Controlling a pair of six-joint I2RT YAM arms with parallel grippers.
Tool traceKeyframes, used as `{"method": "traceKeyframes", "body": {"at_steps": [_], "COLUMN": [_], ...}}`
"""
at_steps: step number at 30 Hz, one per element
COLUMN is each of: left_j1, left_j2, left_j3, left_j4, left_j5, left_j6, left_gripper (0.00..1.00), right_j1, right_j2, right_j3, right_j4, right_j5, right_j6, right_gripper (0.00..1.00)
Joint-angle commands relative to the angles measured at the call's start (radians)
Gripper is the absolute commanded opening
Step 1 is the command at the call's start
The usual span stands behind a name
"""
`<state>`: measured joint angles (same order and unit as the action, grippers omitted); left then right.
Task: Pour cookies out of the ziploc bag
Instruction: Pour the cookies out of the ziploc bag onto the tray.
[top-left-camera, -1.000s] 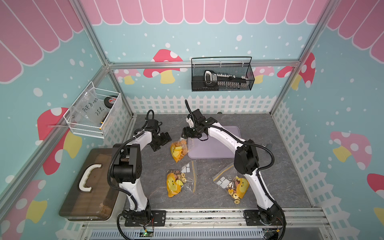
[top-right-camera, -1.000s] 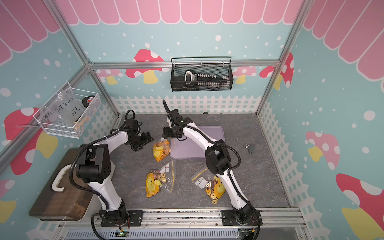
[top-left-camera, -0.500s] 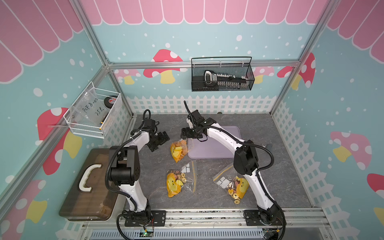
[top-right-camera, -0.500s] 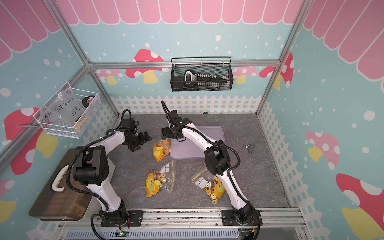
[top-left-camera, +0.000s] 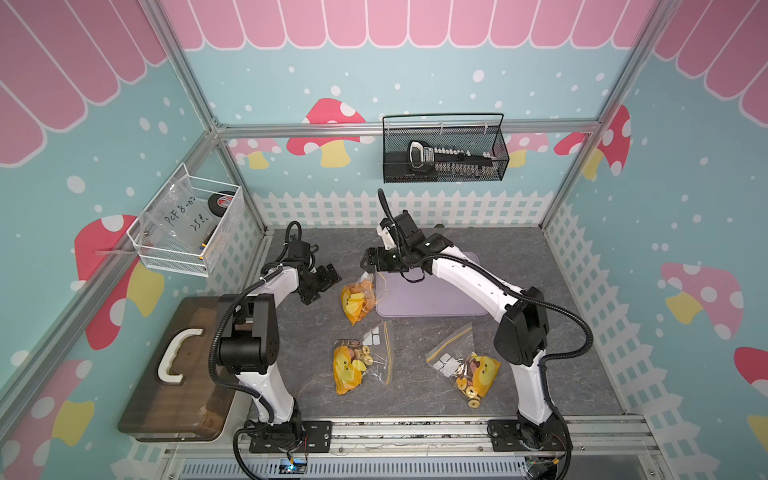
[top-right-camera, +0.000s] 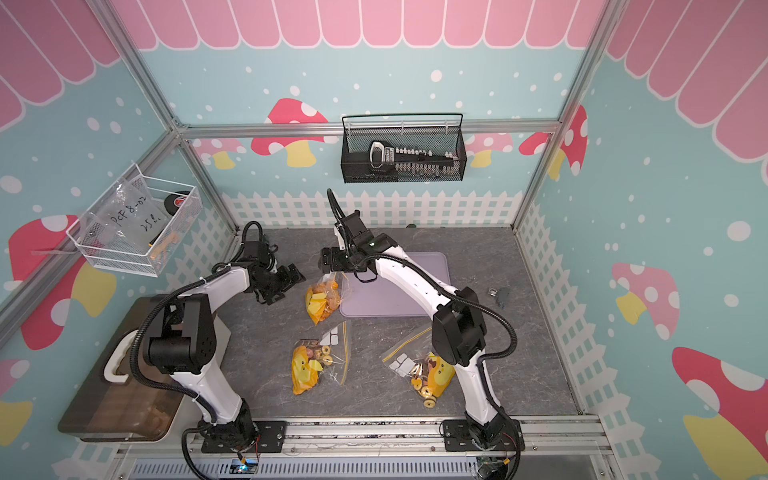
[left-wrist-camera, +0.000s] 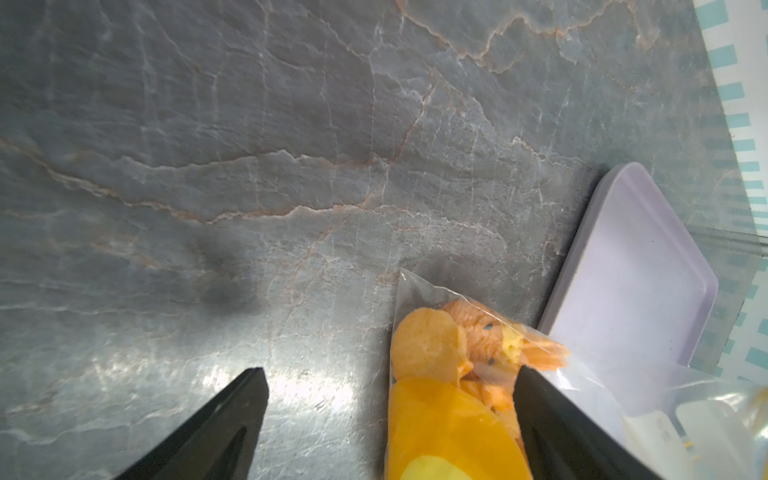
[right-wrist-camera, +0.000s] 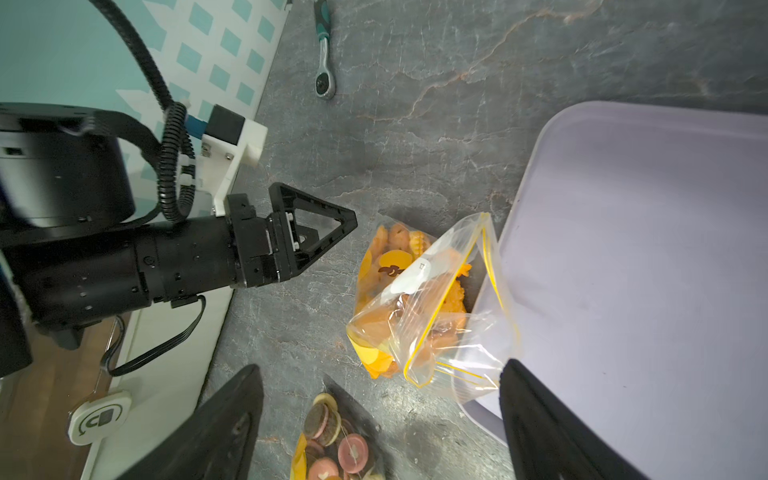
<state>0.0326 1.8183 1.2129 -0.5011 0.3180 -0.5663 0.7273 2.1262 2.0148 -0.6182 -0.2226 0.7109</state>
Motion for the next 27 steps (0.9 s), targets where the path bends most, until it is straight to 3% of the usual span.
{"method": "traceKeyframes", "body": {"at_steps": [1,8,11,13,18,20,23,27], "left_j1": [0.009,0.014,0.016,0.016,0.015,0.017,0.024,0.043], "left_j2": [-0.033,-0.030,-0.033,-0.034,-0.034,-0.038,-0.045,-0.064], "left_j3": [-0.006,-0.005,-0.010,-0.012,-0.022,-0.029,-0.034,-0.034], "left_j4": [0.022,0.030,0.036,0.040,0.050,0.054,0.056,0.056], "left_j5": [0.013,0.031,0.037,0.041,0.047,0.049,0.060,0.081], "left_j6": [-0.013,-0.020,-0.023,-0.028,-0.035,-0.041,-0.052,-0.069], "left_gripper": [0.96,0.95,0.95,0.95,0.94,0.93,0.91,0.92], "right_j1": [0.006,0.006,0.004,0.003,0.001,0.000,0.001,-0.002], "right_j2": [0.061,0.182,0.234,0.266,0.313,0.316,0.311,0.287], "right_j3": [0.006,0.121,0.184,0.222,0.290,0.293,0.293,0.293], "right_j4": [0.034,0.032,0.031,0.032,0.035,0.036,0.037,0.044], "right_j5": [-0.033,-0.024,-0.039,-0.049,-0.091,-0.101,-0.118,-0.156], "right_j6": [0.064,0.101,0.117,0.123,0.127,0.125,0.113,0.085], "right_gripper": [0.86,0.81,0.74,0.67,0.27,0.22,0.05,0.05]}}
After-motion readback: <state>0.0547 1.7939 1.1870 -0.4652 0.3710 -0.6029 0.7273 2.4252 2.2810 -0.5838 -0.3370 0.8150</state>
